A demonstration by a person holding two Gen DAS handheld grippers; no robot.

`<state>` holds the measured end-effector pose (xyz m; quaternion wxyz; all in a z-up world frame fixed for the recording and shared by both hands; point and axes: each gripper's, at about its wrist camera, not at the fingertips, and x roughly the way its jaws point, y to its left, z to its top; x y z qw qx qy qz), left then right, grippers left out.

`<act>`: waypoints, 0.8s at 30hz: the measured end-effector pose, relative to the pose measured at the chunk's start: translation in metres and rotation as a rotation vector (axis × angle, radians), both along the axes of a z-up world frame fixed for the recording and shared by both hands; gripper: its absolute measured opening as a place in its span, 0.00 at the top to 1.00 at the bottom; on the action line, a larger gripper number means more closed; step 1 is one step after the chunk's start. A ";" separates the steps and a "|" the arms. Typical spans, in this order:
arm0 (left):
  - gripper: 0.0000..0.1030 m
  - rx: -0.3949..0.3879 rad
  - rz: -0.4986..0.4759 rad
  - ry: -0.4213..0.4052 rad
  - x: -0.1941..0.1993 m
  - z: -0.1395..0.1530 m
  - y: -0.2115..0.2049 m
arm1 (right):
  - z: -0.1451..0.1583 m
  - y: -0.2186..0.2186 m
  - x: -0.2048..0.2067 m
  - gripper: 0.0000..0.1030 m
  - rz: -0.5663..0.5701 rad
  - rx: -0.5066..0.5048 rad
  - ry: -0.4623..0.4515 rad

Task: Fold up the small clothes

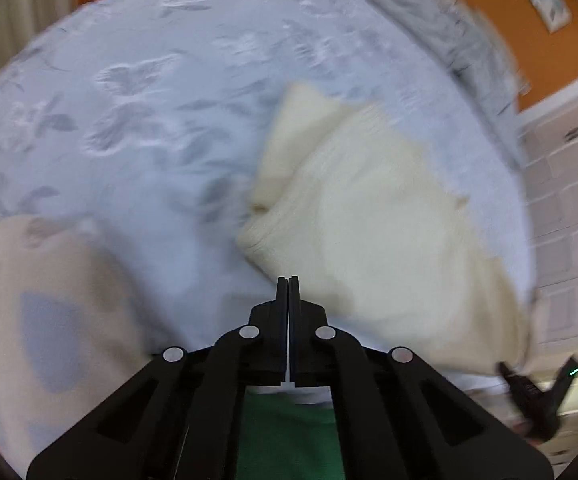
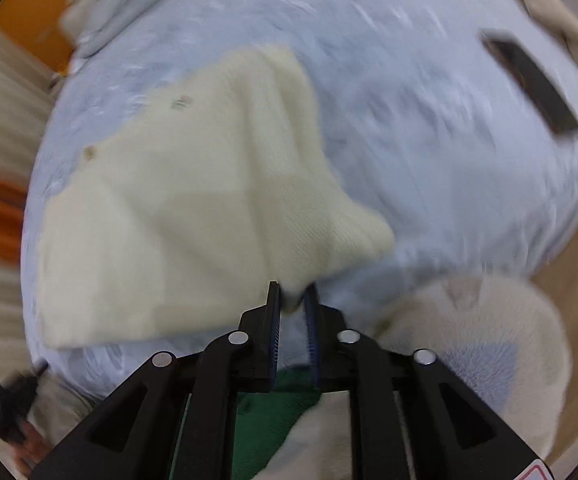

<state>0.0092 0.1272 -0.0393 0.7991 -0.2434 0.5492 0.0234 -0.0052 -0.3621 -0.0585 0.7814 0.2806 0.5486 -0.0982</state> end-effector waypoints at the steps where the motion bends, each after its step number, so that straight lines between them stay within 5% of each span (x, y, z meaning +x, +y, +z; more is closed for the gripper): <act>1: 1.00 0.008 -0.001 0.044 0.002 -0.013 0.001 | 0.009 -0.004 -0.002 0.72 -0.023 -0.024 -0.032; 2: 1.00 -0.059 0.028 0.085 0.002 -0.022 0.007 | 0.024 -0.007 -0.004 0.62 -0.050 -0.111 -0.072; 4: 0.97 -0.105 0.087 0.031 -0.006 -0.011 0.017 | 0.048 -0.010 -0.004 0.33 -0.078 -0.264 -0.134; 5: 0.86 -0.067 0.092 -0.037 -0.006 0.005 0.017 | 0.059 -0.013 0.001 0.32 -0.076 -0.316 -0.174; 6: 0.60 -0.031 0.080 -0.079 -0.005 0.016 0.016 | 0.064 -0.015 0.010 0.32 -0.056 -0.317 -0.190; 8: 0.26 0.050 0.064 -0.168 0.006 0.040 0.009 | 0.066 -0.018 0.041 0.32 -0.003 -0.262 -0.204; 12: 0.18 0.121 -0.033 -0.222 0.066 0.054 -0.015 | 0.051 -0.005 0.097 0.32 0.096 -0.220 -0.195; 18: 0.18 0.138 -0.102 -0.138 0.147 0.012 -0.040 | -0.004 0.004 0.152 0.33 0.143 -0.271 -0.069; 20: 0.20 0.153 -0.115 -0.101 0.157 -0.005 -0.042 | -0.014 0.010 0.154 0.94 0.215 -0.236 -0.047; 23: 0.89 0.160 -0.196 0.014 0.173 -0.036 -0.052 | 0.022 0.024 0.135 0.93 0.242 -0.226 -0.210; 24: 0.90 0.158 -0.188 0.004 0.170 -0.034 -0.052 | 0.039 0.027 0.128 0.93 0.242 -0.229 -0.267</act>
